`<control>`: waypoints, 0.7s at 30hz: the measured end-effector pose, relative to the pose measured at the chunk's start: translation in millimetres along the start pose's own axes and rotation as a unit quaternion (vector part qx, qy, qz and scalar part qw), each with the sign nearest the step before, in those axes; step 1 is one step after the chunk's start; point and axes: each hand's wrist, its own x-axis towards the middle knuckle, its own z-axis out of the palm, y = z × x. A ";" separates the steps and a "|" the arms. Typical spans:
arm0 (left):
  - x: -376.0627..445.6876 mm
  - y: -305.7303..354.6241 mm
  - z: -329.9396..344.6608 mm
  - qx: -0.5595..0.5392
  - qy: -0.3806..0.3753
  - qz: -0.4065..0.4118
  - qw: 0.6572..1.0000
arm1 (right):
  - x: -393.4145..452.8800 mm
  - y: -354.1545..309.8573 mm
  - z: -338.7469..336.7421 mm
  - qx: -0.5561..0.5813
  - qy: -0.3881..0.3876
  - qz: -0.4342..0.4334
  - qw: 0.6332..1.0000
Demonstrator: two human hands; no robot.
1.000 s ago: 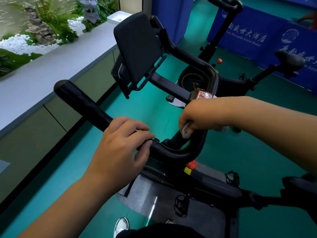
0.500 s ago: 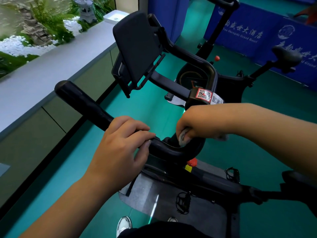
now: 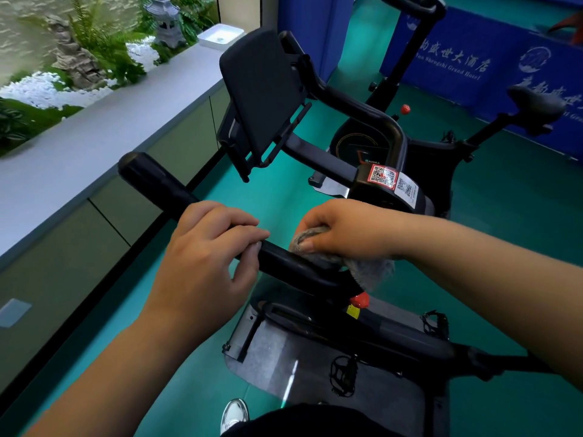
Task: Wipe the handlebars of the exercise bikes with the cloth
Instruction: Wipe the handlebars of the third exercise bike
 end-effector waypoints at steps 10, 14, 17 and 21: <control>-0.3 -6.2 -12.8 0.007 0.006 0.000 1.000 | 10.9 -8.2 9.6 0.044 0.030 0.010 0.999; -1.9 -12.5 -19.9 0.020 0.015 -0.001 1.000 | 17.4 -16.5 18.8 0.112 0.090 -0.007 0.990; -1.8 -19.3 -25.4 0.032 0.024 -0.008 0.999 | 8.4 -8.2 13.5 0.084 0.060 0.003 0.995; 2.7 -28.4 -32.0 0.065 0.034 -0.004 0.997 | 21.2 -23.9 21.2 0.149 0.106 -0.012 0.983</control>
